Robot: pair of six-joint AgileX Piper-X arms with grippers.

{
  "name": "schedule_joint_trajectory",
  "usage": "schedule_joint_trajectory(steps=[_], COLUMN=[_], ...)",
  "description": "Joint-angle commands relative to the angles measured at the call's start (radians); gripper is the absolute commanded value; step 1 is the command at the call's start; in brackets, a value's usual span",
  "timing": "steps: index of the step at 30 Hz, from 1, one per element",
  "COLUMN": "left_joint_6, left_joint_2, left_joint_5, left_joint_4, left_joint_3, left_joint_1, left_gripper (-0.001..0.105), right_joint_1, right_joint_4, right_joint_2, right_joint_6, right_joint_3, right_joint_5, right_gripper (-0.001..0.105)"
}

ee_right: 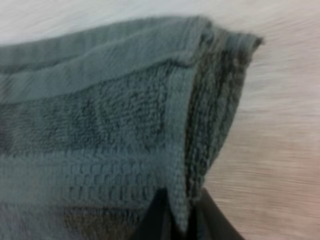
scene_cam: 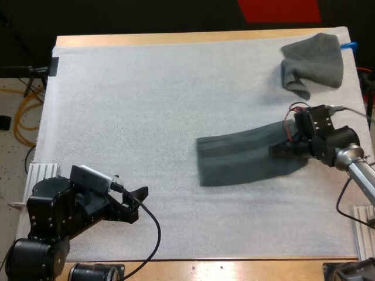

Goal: Pick towel from pile fold and stack

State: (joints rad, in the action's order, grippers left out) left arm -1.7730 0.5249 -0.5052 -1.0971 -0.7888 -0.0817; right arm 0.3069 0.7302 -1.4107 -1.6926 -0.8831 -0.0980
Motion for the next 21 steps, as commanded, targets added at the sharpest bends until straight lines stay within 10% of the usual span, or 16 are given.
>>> schedule_joint_trajectory(steps=[1, 14, 21], left_joint_6=[-0.003, -0.003, -0.003], left_joint_2=[0.001, 0.001, 0.001], left_joint_5=[-0.008, -0.008, -0.008], left_joint_4=[0.002, 0.002, 0.002], left_joint_3=[-0.002, -0.002, -0.002], left_joint_1=[0.0, 0.0, 0.0], left_gripper=[0.073, 0.073, 0.073], right_joint_1=[0.002, 0.105, 0.199], right_joint_4=[0.014, -0.117, -0.28], right_joint_2=[0.016, -0.053, -0.167], right_joint_6=[-0.018, 0.323, 0.465], right_joint_3=[-0.002, -0.007, -0.007], right_joint_5=[-0.061, 0.402, 0.484], right_gripper=[0.0, 0.0, 0.0])
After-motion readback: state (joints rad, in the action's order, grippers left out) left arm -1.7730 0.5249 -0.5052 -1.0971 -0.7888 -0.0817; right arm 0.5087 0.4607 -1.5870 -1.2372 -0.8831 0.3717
